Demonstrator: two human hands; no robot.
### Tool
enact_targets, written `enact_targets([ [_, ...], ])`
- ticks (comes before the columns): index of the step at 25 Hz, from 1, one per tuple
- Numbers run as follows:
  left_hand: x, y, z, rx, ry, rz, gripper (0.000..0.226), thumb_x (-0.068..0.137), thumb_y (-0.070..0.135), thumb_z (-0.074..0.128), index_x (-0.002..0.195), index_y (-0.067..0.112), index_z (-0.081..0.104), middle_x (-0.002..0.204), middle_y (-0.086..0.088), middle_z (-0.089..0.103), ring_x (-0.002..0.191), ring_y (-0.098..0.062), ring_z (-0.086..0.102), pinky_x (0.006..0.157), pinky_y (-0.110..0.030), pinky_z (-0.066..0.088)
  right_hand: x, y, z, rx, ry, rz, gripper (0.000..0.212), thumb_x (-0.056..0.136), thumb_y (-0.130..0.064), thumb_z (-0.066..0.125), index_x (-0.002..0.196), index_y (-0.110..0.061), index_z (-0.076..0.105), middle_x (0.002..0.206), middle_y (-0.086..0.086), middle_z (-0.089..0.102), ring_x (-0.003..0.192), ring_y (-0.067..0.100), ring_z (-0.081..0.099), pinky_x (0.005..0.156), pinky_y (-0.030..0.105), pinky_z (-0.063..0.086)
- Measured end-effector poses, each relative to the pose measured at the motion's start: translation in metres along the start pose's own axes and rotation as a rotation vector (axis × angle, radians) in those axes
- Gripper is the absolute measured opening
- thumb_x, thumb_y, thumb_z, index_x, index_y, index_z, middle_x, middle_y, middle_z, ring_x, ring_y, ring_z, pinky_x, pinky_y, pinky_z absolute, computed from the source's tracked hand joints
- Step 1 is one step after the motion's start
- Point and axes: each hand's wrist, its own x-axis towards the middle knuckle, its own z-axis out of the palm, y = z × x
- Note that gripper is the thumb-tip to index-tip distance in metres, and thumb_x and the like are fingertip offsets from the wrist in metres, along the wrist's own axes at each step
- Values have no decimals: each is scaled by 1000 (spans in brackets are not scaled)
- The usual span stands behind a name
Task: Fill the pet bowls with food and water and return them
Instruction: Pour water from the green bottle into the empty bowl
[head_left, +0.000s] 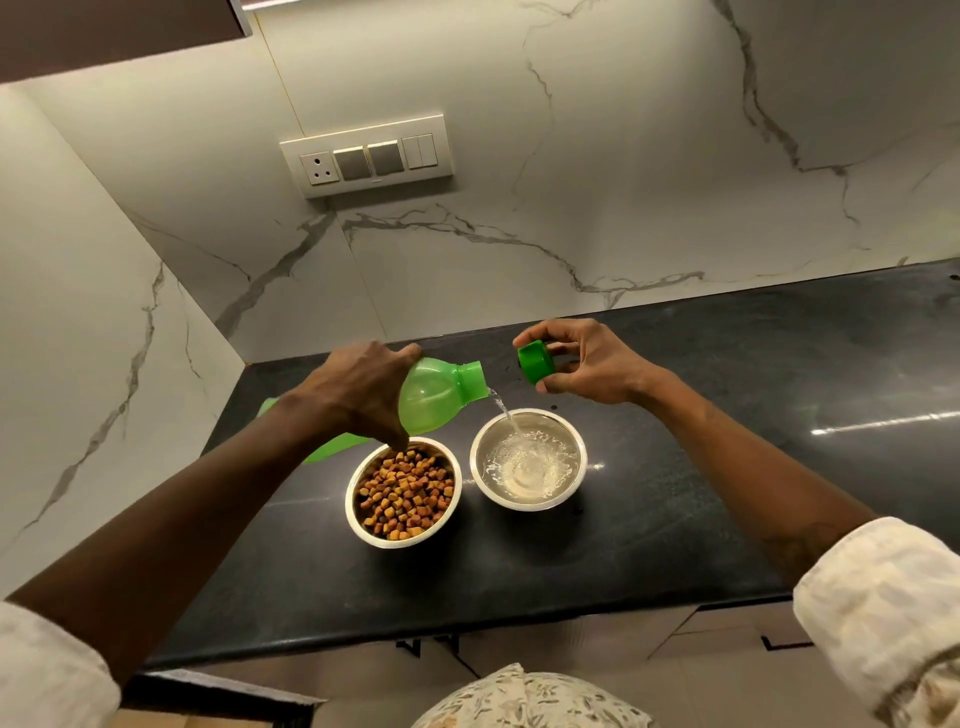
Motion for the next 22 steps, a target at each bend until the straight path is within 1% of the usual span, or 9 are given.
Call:
enact_targets([
  [2, 1, 6, 13, -90, -13, -16, 117, 56, 54, 96, 151, 13, 40, 100, -6, 70, 78, -22, 67, 67, -35, 61, 2, -4, 2, 0, 9, 13, 62, 79, -3, 87, 131, -21, 59, 130, 4, 62, 118, 21, 66, 95, 24, 59],
  [3, 1, 9, 19, -152, -14, -18, 117, 56, 55, 95, 150, 12, 40, 98, -6, 69, 78, -22, 67, 69, -36, 62, 4, -7, 3, -1, 10, 14, 62, 79, -4, 87, 131, -19, 58, 129, 4, 62, 118, 20, 66, 95, 22, 58],
  [6, 5, 16, 36, -345, 39, 3, 115, 50, 61, 92, 143, 11, 47, 94, -3, 70, 75, -21, 69, 71, -39, 65, 10, -16, 8, -3, -9, -17, 60, 80, -3, 86, 132, -12, 58, 131, 6, 64, 121, 19, 66, 102, 29, 58],
  [9, 7, 26, 45, -501, 99, 27, 101, 52, 51, 95, 136, 13, 53, 93, -1, 72, 75, -19, 71, 72, -37, 65, 13, -26, 7, 48, -36, -47, 58, 83, 7, 79, 136, -6, 58, 134, 11, 64, 125, 24, 65, 105, 34, 57],
  [11, 8, 28, 50, -588, 120, 30, 98, 51, 50, 94, 134, 15, 56, 95, 0, 73, 77, -17, 72, 72, -34, 65, 13, -33, 2, 75, -56, -76, 58, 85, 11, 76, 138, -3, 57, 138, 13, 63, 130, 24, 63, 108, 35, 54],
  [15, 11, 27, 51, -790, 122, 29, 99, 48, 52, 94, 134, 21, 57, 105, 2, 73, 87, -15, 74, 78, -33, 66, 15, -50, -8, 21, -164, -161, 59, 86, 15, 71, 140, -4, 59, 149, 11, 58, 142, 17, 53, 115, 33, 48],
  [17, 13, 28, 49, -840, 127, 43, 102, 45, 55, 91, 135, 21, 57, 107, 3, 72, 89, -14, 73, 76, -26, 63, 18, -58, -11, 1, -218, -163, 59, 86, 19, 68, 139, -6, 61, 152, 8, 55, 146, 12, 48, 114, 29, 47],
  [19, 13, 28, 47, -887, 150, 53, 102, 46, 54, 92, 136, 21, 57, 108, 4, 71, 92, -13, 72, 74, -19, 59, 19, -65, -13, 4, -207, -168, 59, 86, 20, 67, 138, -5, 61, 152, 7, 55, 144, 8, 49, 112, 25, 48],
  [22, 12, 22, 46, -950, 181, 45, 94, 53, 41, 100, 135, 20, 58, 110, 3, 71, 94, -12, 72, 76, -20, 60, 22, -69, -12, 49, -143, -168, 59, 86, 17, 70, 140, -3, 58, 149, 9, 58, 141, 14, 55, 109, 28, 51],
])
